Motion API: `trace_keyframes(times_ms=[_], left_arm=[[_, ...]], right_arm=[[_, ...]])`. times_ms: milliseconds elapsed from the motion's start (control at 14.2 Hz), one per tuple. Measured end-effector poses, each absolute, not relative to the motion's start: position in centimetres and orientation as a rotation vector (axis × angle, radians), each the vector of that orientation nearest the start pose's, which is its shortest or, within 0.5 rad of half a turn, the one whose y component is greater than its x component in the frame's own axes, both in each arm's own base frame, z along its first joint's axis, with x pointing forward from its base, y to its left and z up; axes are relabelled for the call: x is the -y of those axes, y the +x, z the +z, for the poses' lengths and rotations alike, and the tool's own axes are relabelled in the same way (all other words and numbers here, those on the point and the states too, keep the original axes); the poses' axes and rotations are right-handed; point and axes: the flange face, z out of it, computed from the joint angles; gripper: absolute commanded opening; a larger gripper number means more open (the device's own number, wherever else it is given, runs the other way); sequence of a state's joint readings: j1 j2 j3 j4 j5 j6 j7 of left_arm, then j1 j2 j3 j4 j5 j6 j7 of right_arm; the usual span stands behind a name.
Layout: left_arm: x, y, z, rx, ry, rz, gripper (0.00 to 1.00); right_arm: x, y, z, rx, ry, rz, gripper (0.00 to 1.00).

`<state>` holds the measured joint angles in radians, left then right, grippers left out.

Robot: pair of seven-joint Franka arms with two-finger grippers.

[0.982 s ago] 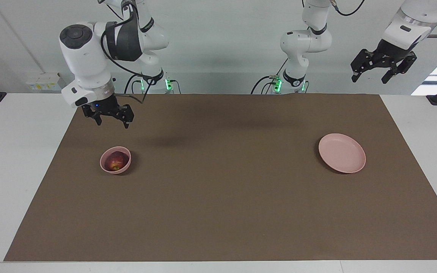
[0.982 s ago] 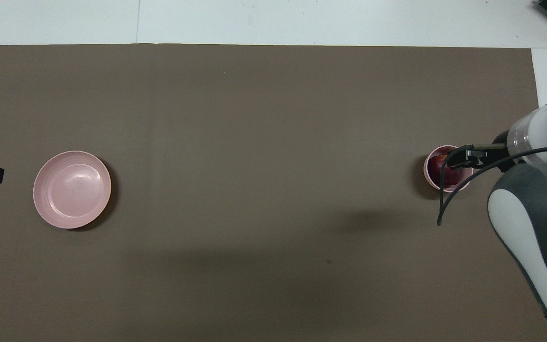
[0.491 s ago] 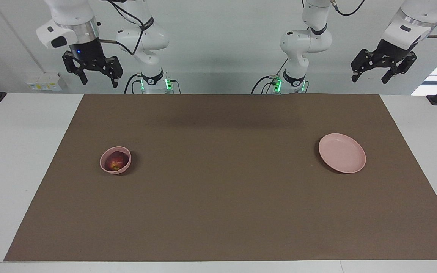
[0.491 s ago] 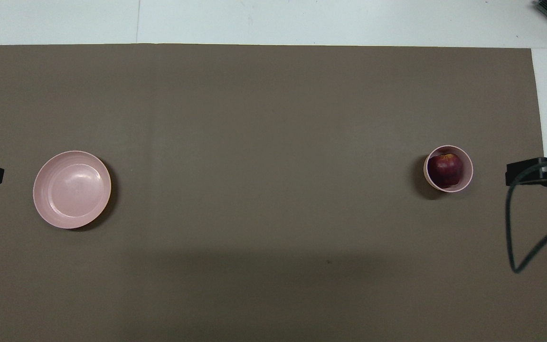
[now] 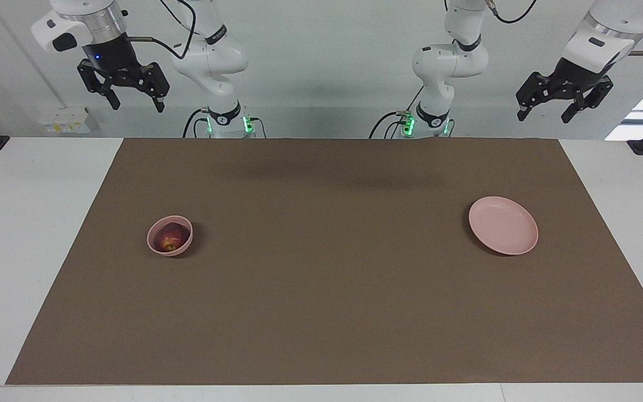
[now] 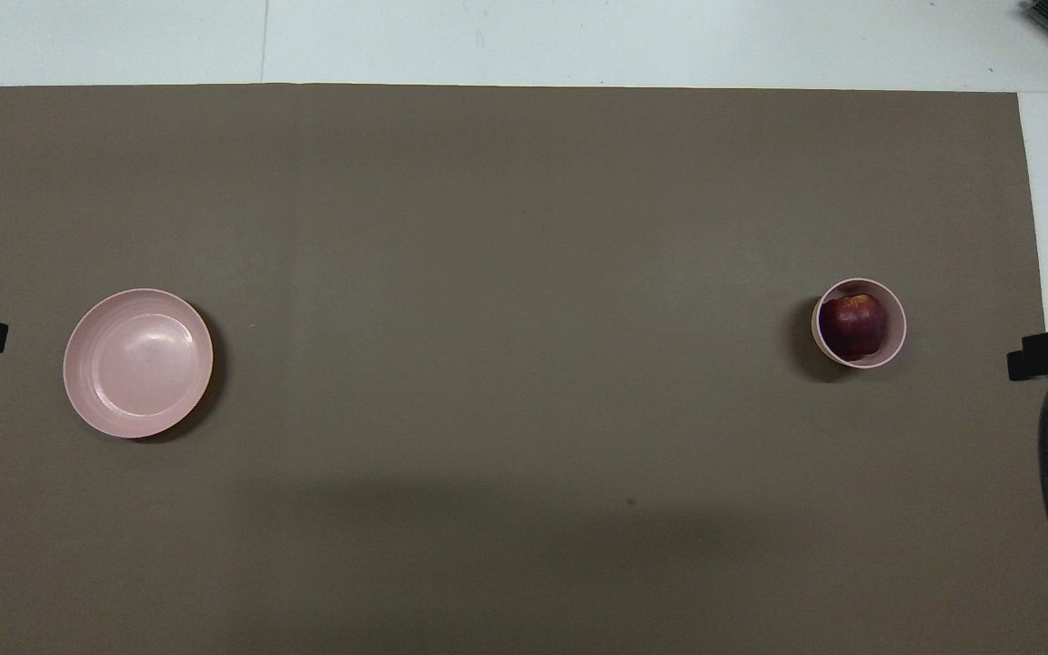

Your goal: Move apple from plate to bowl

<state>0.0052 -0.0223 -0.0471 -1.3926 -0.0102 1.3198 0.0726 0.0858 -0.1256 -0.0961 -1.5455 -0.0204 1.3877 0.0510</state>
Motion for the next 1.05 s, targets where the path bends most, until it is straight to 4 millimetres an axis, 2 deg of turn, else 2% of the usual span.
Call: trace_keyframes(times_ms=[632,1053], left_arm=[[2.8,51.5,69.8,-0.197,-3.143,0.086,1.00],[1.7,49.9,69.0,-0.165,-3.143,0.150,1.00]], right_arm=[[1.3,49.4,68.5,-0.025,-3.156,0.054,1.00],[1.3,49.4,68.5,-0.024,-3.156,0.056,1.00]])
